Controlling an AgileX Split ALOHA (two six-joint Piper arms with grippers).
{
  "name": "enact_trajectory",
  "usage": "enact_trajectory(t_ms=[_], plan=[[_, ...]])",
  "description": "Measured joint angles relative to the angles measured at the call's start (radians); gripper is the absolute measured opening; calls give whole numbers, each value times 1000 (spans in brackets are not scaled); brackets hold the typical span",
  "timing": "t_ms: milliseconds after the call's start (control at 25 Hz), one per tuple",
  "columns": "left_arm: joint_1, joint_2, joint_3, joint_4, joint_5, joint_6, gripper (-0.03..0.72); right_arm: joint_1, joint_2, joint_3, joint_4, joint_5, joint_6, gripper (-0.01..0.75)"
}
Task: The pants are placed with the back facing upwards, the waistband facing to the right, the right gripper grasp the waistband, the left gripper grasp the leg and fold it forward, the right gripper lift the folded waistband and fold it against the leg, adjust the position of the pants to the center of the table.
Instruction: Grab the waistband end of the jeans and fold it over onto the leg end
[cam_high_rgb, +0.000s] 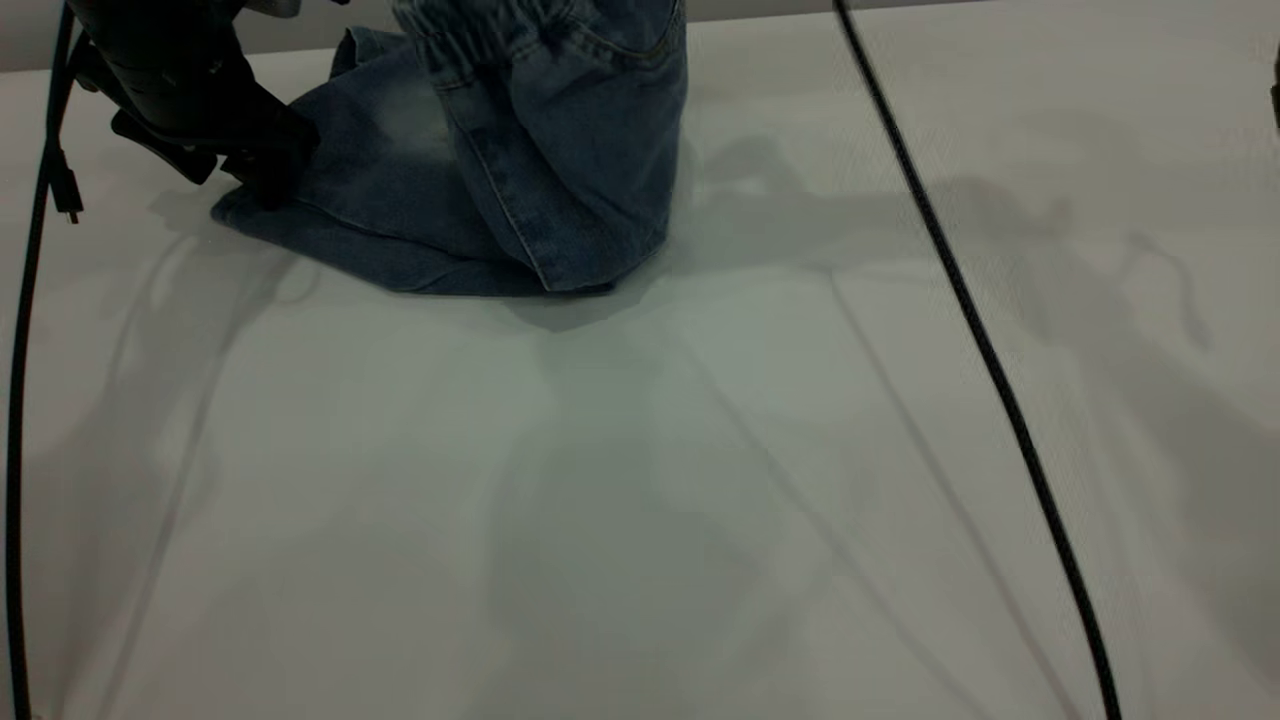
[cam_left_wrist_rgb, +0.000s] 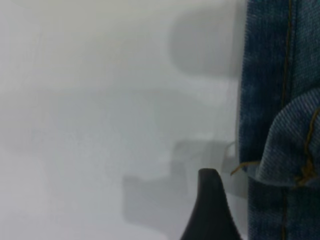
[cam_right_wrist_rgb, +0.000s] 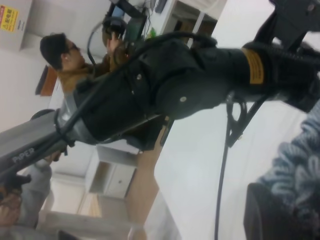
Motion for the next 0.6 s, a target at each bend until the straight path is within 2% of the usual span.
enact_trajectory(t_ms=[280,600], plan=[[0,-3,1,-2,1,0,477,67,105,-124,37,29,41,28],[0,-42,3,0,49,1,477,66,230,-303,39,50,134,28]])
